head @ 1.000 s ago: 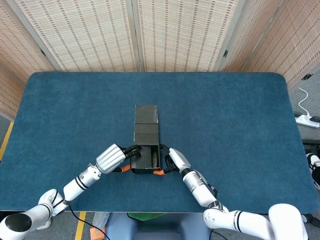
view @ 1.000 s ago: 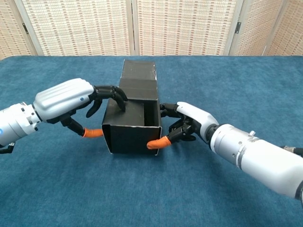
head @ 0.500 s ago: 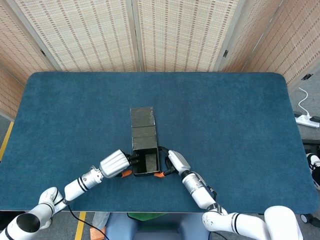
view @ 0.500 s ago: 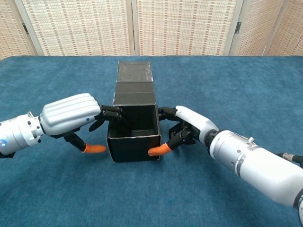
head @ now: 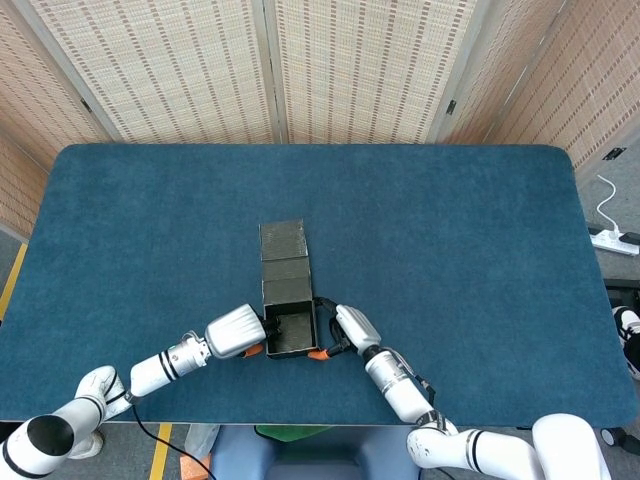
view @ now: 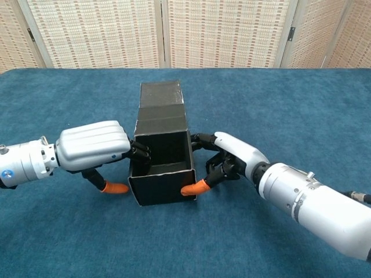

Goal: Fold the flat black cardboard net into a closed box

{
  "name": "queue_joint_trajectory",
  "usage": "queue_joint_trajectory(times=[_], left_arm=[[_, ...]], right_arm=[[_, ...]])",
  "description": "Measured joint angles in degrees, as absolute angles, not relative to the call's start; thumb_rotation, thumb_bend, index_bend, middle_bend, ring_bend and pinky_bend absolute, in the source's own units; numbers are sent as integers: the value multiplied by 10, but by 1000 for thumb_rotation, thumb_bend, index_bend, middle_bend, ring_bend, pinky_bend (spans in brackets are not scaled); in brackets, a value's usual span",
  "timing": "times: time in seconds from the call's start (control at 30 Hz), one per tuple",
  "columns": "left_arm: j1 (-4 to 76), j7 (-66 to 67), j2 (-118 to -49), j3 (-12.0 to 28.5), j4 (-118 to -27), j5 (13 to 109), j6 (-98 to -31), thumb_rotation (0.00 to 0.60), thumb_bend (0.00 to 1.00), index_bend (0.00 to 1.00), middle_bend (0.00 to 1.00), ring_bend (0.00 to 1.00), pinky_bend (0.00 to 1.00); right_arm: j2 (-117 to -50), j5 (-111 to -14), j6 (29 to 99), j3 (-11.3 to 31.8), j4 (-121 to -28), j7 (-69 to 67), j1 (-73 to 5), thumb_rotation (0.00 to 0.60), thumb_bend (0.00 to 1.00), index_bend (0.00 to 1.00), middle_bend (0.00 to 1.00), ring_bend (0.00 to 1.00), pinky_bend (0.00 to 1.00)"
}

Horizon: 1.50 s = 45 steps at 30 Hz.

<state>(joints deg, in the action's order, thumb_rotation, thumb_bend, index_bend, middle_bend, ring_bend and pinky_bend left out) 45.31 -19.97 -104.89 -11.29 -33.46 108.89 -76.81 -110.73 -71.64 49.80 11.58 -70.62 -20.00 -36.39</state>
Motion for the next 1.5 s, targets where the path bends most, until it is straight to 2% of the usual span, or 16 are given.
queue_joint_trajectory(times=[0.07,0.2,0.33,0.43,0.67,0.8,1.07,1.33,1.5], left_arm=[[455,-198,-1047,-114,-339,1089,-767,600,280,730,675,725,899],[457,-197,-1045,-117,-342,1087,-763,600,301,764,694,738,887],[456,-201,-1044,-118,-345,1085,-765,600,410,807,728,748,886],[455,-205,-1042,-119,-346,1082,-766,600,447,810,730,748,885],[453,-206,-1041,-121,-346,1080,-770,600,442,790,714,748,880],[452,-208,-1037,-118,-353,1076,-773,600,410,661,655,748,880],[448,-217,-1019,-109,-386,1062,-777,600,358,435,440,744,879],[442,-223,-985,-87,-441,1039,-786,600,357,321,293,728,880],[434,-223,-967,-79,-462,1033,-804,600,357,248,265,723,883]], right_arm=[[-1106,-718,499,115,-709,-200,-363,600,317,404,541,753,1000],[-1105,-719,499,114,-713,-201,-360,600,317,404,541,753,1000],[-1107,-722,503,112,-714,-200,-358,600,318,404,541,753,1000],[-1108,-724,505,111,-714,-202,-356,600,317,404,541,754,1000],[-1111,-726,509,110,-713,-201,-354,600,318,404,541,753,1000],[-1112,-726,511,113,-712,-202,-353,600,317,404,541,753,1000],[-1113,-723,517,126,-713,-207,-352,600,317,404,540,753,1000],[-1114,-714,518,142,-708,-209,-356,600,317,404,535,754,1000],[-1119,-703,511,155,-692,-206,-365,600,317,404,524,753,1000]])
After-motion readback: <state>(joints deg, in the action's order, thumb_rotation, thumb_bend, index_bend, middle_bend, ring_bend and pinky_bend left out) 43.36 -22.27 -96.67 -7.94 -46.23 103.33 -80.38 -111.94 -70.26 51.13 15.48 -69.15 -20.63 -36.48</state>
